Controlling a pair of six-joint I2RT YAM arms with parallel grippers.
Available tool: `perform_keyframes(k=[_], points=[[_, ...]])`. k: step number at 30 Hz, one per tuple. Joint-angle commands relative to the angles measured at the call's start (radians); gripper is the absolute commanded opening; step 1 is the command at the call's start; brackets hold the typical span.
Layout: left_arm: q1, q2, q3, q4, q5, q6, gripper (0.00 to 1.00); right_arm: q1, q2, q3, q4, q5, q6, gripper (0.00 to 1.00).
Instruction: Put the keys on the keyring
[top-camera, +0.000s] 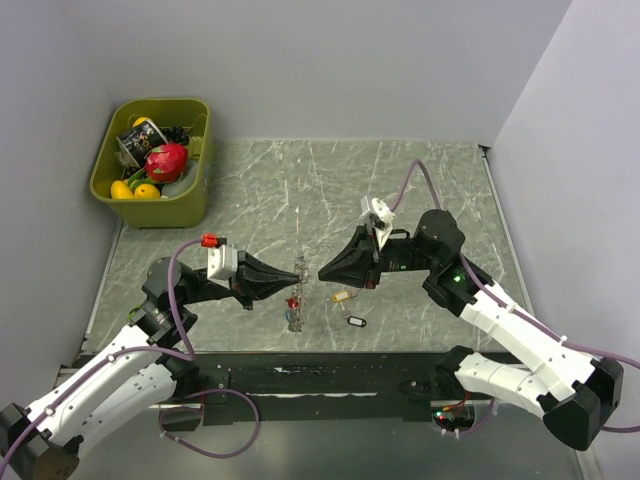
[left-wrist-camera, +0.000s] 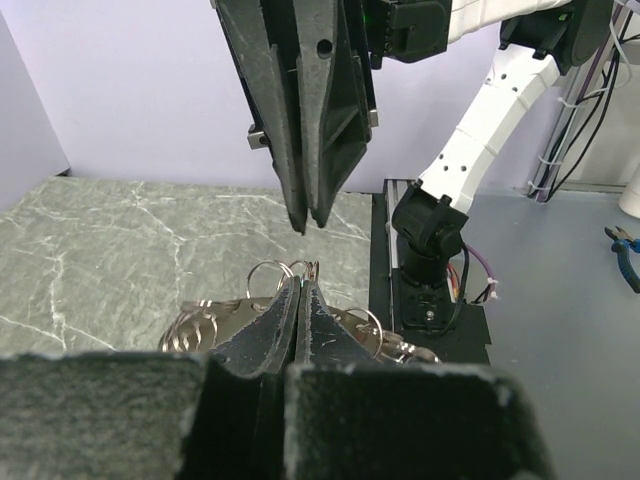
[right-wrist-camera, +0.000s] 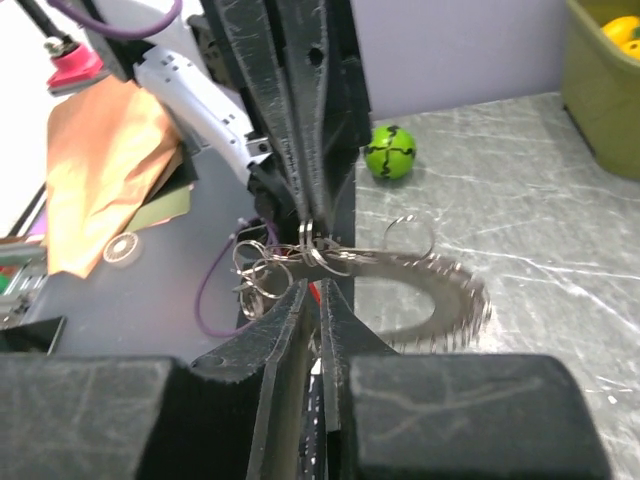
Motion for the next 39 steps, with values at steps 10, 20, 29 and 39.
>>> perform_keyframes(k=[10,20,29,39], points=[[-0.003,0.011,0.027,0.088,0.010,-0.005,0.01,0.023,0.067,0.052,0.018,-0.085,-0.034,0.05],[-0.004,0.030,0.036,0.098,0.032,-0.017,0.01,0.026,0.093,0.074,0.033,-0.067,-0.028,0.03],[-0.004,0.045,0.048,0.078,0.047,-0.008,0.01,0.035,0.126,0.088,0.090,-0.081,0.010,0.03],[-0.007,0.048,0.061,0.071,0.058,-0.005,0.01,0.067,0.175,0.092,0.110,-0.058,0.024,0.02]])
